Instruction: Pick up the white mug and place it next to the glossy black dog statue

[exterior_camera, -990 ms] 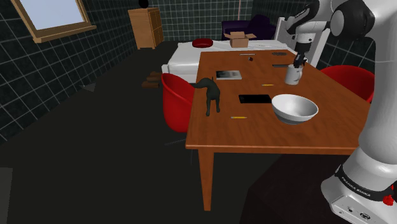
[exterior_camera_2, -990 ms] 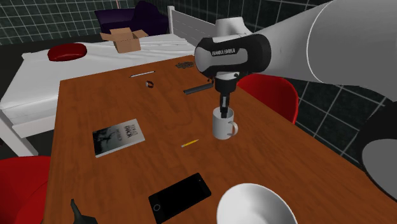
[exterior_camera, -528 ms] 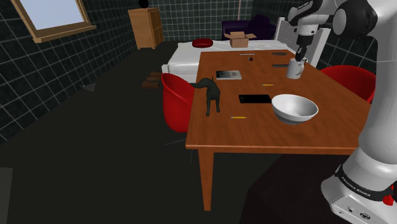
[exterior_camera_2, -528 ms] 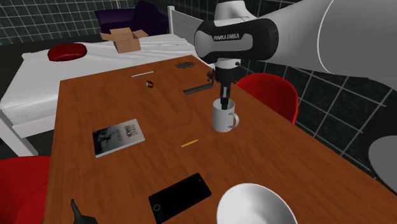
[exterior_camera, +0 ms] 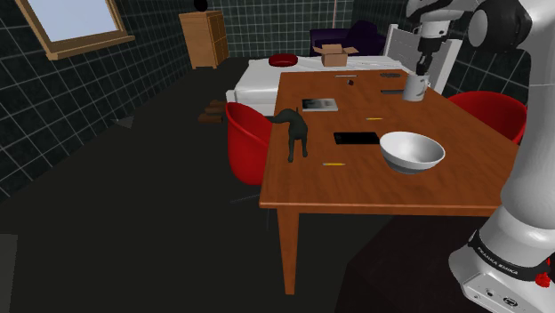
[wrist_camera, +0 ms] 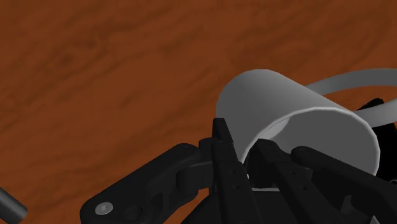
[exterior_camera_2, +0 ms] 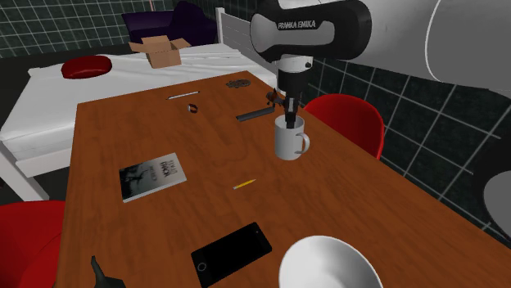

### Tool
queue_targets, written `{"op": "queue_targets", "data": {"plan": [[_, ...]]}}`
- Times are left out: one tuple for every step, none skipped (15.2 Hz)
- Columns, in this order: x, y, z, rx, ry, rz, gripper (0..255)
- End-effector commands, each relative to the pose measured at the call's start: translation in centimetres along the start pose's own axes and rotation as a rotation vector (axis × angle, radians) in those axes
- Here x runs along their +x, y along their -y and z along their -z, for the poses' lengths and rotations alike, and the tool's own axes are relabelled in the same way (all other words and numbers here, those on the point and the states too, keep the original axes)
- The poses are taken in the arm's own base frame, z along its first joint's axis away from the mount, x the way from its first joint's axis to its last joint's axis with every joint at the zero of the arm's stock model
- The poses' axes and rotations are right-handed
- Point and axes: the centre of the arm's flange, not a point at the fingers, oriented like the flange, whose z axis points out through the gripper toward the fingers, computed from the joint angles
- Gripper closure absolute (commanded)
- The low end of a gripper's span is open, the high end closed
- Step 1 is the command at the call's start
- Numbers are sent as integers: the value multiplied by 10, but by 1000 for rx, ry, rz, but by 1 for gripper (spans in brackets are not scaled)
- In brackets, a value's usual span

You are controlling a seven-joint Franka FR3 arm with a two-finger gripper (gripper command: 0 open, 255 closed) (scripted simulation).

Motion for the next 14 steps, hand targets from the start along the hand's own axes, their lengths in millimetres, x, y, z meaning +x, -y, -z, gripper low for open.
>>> {"op": "queue_targets", "data": {"plan": [[-1,-1,12,0,0,0,255],[-1,-1,17,0,0,0,255],[-2,0,22,0,0,0,255],[-2,0,27,0,0,0,255],[-2,0,33,0,0,0,255],[-2,0,38,0,0,0,255],[-3,0,43,0,0,0,255],[-3,0,48,0,0,0,255],[-3,0,54,0,0,0,255],[-3,0,59,0,0,0,255],[-4,1,64,0,0,0,255],[-4,1,70,0,0,0,255],[-4,1,75,0,0,0,255],[-4,1,80,0,0,0,255]]}}
